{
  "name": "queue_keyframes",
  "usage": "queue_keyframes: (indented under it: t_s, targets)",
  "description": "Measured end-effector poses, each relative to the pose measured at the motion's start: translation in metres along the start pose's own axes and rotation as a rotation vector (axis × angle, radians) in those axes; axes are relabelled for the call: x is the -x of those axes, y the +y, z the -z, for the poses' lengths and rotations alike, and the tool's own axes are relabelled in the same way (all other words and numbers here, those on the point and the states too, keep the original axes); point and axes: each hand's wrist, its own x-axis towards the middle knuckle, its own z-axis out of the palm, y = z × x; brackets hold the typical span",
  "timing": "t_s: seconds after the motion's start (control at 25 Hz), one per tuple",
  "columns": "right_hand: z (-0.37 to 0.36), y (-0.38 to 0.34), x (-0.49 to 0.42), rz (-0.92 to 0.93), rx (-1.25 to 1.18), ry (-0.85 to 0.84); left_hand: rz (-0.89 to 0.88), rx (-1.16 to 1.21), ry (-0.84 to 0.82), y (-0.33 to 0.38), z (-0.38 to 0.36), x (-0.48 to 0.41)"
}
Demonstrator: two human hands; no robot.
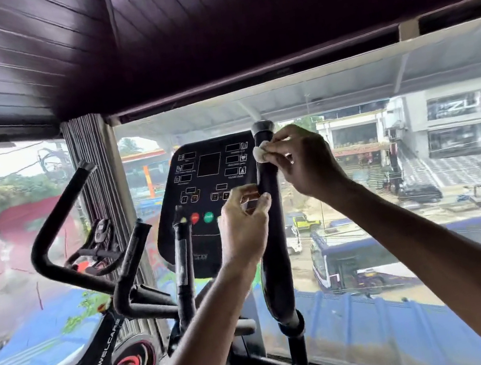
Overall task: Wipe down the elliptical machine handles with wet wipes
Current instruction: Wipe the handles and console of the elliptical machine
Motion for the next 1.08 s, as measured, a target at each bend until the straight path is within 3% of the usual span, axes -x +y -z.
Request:
queue_keyframes:
  t_s: [0.36,0.48,0.64,0.88,1.08]
  targets:
    - [0.001,0.030,-0.053,0.178,0.033,-0.034,0.029,0.061,0.040,-0.004,0.001,0.016]
    - [0.000,0.028,-0.063,0.269,0.013,-0.159,0.051,0.069,0.029,0.001,0.003,0.022]
    - [-0.001,0.023,-0.073,0.208,0.020,-0.156,0.056,0.054,0.022,0.003,0.006,0.028]
    - [0.017,-0.001,-0.032,0.371,-0.128,-0.503,0.092,0.078,0.055,-0.007,0.010,0.039]
    - [0.016,0.018,-0.050,0.236,-0.028,-0.230,0.106,0.080,0.055,-0.006,0.007,0.042]
